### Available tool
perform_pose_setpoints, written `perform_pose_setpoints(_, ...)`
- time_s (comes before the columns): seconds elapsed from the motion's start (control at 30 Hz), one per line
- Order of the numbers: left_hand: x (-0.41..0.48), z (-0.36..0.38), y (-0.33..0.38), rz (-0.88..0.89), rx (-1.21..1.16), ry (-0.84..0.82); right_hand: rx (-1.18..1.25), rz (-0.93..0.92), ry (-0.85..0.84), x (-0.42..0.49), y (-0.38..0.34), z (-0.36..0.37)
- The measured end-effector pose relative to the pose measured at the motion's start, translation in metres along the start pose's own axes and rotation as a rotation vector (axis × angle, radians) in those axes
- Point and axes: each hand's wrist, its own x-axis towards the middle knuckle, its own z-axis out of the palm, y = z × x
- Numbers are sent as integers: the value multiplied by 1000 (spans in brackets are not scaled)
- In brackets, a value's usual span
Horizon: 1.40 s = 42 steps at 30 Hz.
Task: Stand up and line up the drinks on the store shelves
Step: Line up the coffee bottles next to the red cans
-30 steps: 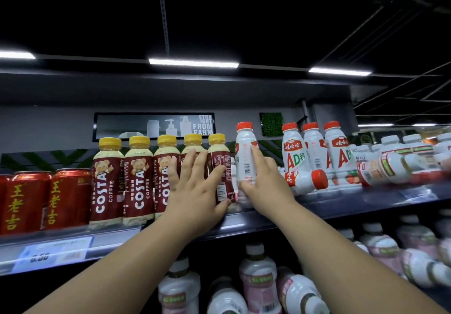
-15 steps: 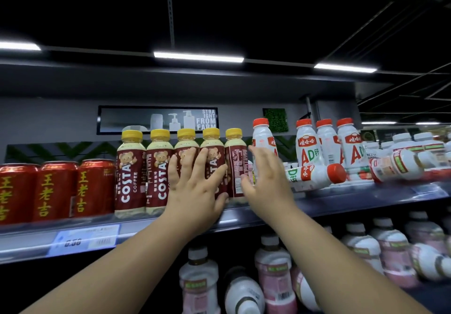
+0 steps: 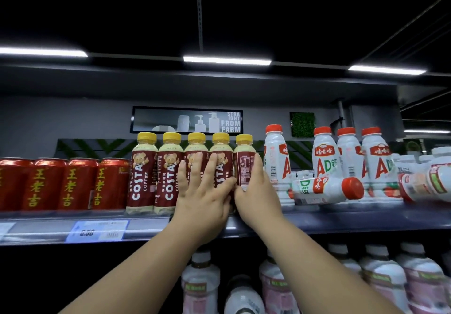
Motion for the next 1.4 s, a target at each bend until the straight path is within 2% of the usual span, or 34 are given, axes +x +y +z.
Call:
perform_pose_setpoints(0.57,-3,4,-3,-38,-16,-18,6,11,-9,0,-5,-1)
perform_pose_setpoints(0.77,-4,3,-2,-39,-34,-4,-10,24,-85,-6,-9,-7)
perform_pose_setpoints(0.93,-4,6,-4,-83,-8,-45,-34,51,-14,-14,-8,-8)
perform_pose_setpoints(1.1,-3,6,-5,-114,26,-52,-48,-12,-36,-17,-8,-9)
perform_pose_setpoints(1.4,-4,7,-5,-182,24,-49,4,-7,52,-22,0,-9)
